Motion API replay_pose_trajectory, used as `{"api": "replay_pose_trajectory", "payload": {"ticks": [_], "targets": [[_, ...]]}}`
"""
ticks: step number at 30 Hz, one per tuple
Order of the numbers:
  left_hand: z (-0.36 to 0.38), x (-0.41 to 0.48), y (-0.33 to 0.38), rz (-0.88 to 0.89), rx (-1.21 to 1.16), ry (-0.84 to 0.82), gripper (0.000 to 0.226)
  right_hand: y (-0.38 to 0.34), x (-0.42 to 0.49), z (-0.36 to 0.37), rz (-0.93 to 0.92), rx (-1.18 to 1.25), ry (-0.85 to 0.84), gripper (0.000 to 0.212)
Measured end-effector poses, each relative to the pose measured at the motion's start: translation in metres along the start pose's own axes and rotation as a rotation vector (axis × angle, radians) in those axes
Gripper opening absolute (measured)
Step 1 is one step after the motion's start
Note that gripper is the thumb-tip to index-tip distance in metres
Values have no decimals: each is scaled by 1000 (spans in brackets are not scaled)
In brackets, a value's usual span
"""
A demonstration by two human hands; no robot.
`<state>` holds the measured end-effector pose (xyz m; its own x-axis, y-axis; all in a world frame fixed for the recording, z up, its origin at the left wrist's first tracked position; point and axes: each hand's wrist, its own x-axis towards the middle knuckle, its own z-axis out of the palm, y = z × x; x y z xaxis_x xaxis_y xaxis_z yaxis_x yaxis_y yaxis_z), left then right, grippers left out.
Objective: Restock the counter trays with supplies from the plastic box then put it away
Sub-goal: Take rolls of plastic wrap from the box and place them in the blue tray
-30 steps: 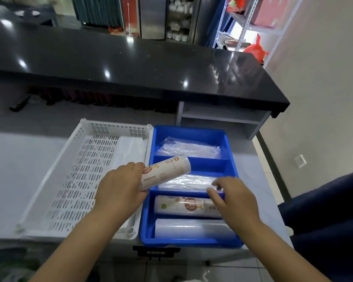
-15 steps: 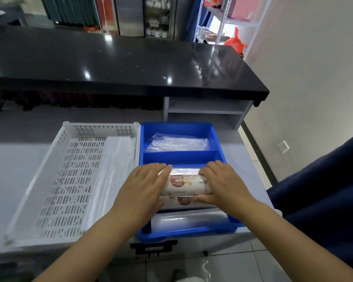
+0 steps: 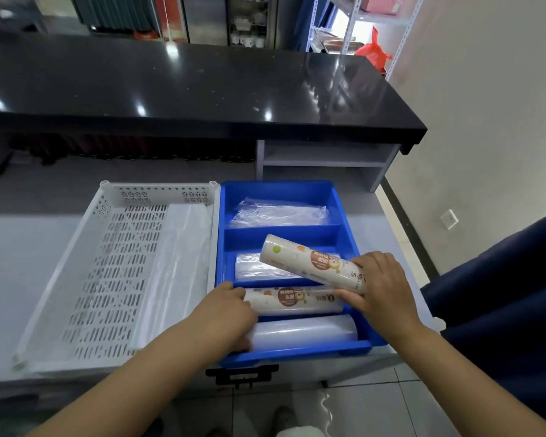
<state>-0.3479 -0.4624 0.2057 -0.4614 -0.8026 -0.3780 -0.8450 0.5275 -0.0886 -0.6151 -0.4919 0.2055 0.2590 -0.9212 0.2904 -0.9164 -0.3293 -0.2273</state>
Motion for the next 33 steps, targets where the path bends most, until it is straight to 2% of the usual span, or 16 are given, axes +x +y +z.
{"api": "replay_pose_trajectory", "payload": {"ticks": [4,9,16,19,22,25,28,33], "targets": [[3,-1,-1,-5,-76,5,43,-2,-3,4,20,38,7,60],[-14,-17,-10,35,-178,247,36,-4,-6,7,-1,62,5,60],[-31,-48,-32,-7,-765,414,38,-2,-6,5,2,96,-9,59],[-43,-68,-59,-65,-1013,535,39,-2,-7,2,-35,87,-34,58],[-49,-92,-88,-200,-1151,653,37,-4,-10,-2,-99,35,-102,59],[-48,-112,-110,-310,-1176,728,34,-5,-13,-3,-107,98,-194,57],[-46,-119,-121,-346,-1226,721,29,-10,-12,-6,-150,167,-313,51],[-55,-118,-125,-374,-1350,861,18,-26,-10,-3,-253,59,-481,46]]}}
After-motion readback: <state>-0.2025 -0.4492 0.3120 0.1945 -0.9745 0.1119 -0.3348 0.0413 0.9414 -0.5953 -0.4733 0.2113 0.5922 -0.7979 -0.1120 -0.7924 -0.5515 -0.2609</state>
